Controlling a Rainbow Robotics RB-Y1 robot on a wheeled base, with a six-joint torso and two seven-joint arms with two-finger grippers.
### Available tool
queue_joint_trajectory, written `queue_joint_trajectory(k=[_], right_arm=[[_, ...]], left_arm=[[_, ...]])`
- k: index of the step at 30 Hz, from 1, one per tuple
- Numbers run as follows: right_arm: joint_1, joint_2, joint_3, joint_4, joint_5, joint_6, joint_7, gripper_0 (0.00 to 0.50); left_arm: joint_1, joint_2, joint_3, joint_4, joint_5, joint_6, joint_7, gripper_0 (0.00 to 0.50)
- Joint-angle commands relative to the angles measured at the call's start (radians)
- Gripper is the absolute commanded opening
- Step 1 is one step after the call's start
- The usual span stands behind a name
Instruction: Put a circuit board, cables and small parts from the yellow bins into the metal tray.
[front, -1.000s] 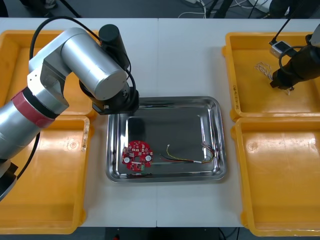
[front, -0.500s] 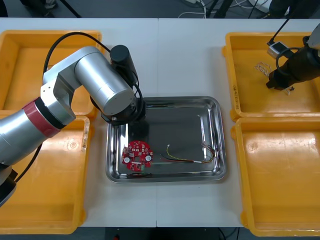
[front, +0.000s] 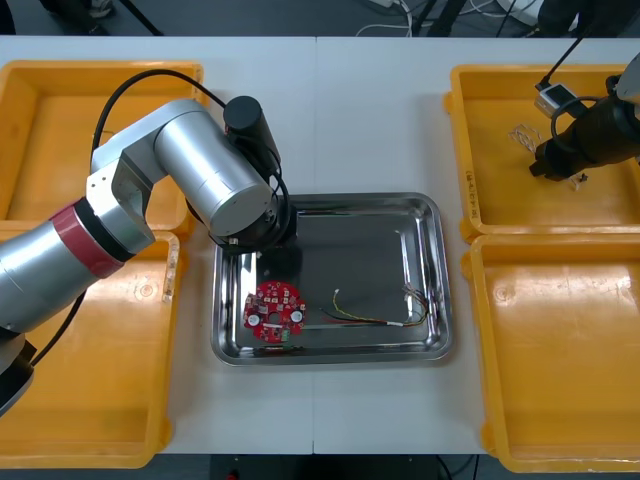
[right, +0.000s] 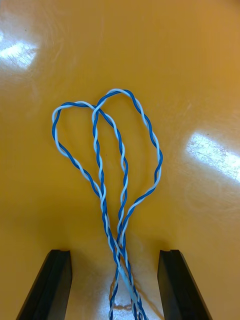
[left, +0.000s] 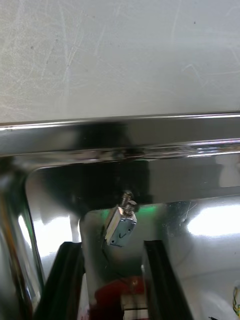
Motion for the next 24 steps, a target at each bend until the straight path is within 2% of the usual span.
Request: queue_joint_trajectory(k=[1,3,5,6,11,15,24], right_arm=[[0.017,0.007,-0.018,-0.014,-0.006,-0.010,-0.032,0.350],[0.017,0.007,-0.018,-0.012,-0.006,-0.010,-0.032,0.164],[0.017,0.007,-0.018,-0.014,-0.007,-0.010,-0.032,0.014],[0.015,0.008,-0.018,-0.014,-0.009,-0.010,-0.034,0.000],[0.015,0.007,-0.018,-0.020,-0.020,-0.010,-0.027,0.000],[0.015,0.007,-0.017,-0.080,-0.015,0.019,-0.018,0.000],[0.015,0.007,-0.060,-0.308,0.051,0.268,-0.049,0.000]], left_arm=[[0.006,-0.026,-0.009,-0.006,0.010,-0.013,0.054,0.500],[0.006,-0.026,-0.011,-0.006,0.013,-0.014,0.055,0.500],[0.006,-0.026,-0.011,-0.006,0.017,-0.014,0.059,0.500],[0.006,-0.026,-0.011,-0.006,0.018,-0.014,0.060,0.500],[-0.002,-0.026,-0.009,-0.012,0.026,-0.011,0.065,0.500],[-0.029,-0.024,0.018,-0.023,0.038,0.032,0.059,0.500],[-0.124,-0.026,0.147,-0.030,0.092,0.203,0.025,0.500]])
